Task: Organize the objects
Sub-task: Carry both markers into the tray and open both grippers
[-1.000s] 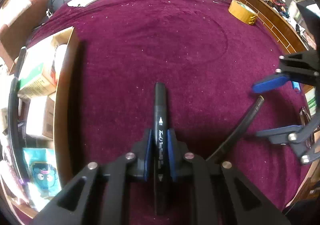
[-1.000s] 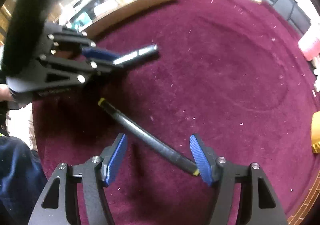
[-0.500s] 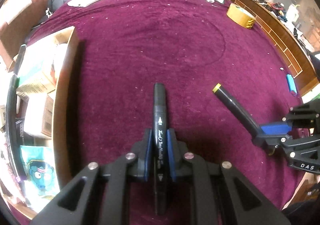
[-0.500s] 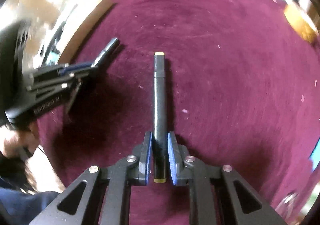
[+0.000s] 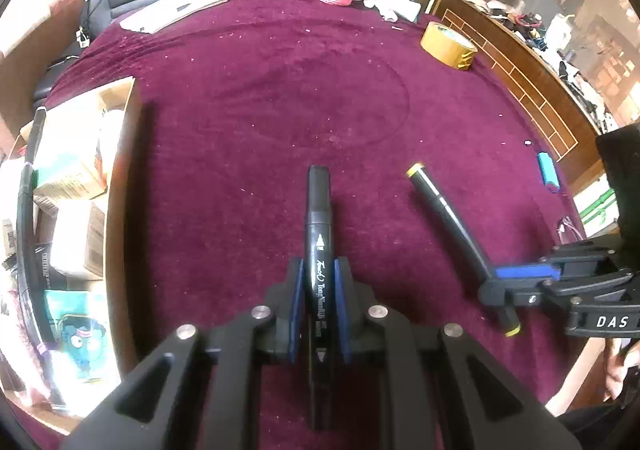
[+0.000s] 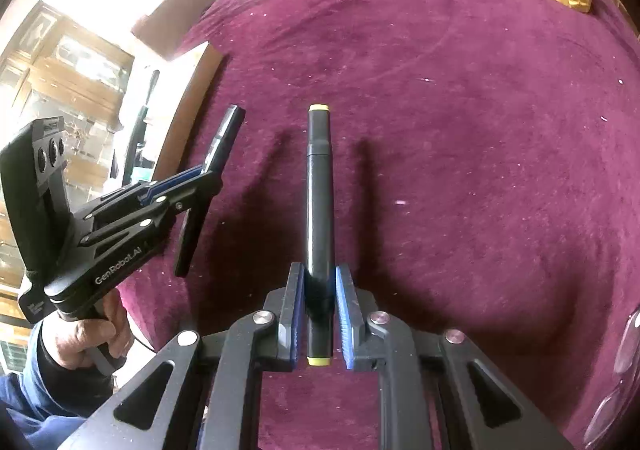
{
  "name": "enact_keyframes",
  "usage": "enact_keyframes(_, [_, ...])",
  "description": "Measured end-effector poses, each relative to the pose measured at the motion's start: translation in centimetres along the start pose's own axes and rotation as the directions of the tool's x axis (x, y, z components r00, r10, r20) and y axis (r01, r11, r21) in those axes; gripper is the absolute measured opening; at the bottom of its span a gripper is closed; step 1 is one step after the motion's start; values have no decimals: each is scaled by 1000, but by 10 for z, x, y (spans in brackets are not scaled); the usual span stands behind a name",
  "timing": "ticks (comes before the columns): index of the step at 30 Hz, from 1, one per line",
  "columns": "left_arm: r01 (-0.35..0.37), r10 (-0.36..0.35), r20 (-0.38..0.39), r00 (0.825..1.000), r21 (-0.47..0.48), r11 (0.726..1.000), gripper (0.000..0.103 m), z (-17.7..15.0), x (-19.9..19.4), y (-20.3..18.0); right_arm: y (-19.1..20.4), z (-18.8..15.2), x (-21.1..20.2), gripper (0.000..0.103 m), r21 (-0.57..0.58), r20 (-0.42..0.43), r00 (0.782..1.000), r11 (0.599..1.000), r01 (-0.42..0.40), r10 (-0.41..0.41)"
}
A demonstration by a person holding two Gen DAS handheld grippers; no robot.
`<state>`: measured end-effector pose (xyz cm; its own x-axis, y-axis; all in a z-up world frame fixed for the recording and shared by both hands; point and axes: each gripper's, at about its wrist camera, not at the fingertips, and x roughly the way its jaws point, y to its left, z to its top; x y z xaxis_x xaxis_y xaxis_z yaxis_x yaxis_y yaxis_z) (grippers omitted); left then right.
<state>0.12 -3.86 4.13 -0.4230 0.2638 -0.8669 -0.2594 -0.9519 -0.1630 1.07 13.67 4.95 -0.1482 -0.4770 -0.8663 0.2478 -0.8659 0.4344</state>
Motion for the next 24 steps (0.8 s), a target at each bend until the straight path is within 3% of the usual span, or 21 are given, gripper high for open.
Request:
enact_keyframes(13, [12, -12, 49, 999, 9, 1000, 14, -5, -33, 11, 33, 1, -6, 17, -11, 32, 999, 1000, -25, 25])
enact_keyframes(24, [-28, 31, 123, 992, -26, 999, 14, -13, -77, 48, 96, 17, 7, 17, -84, 35, 997, 994, -69, 72])
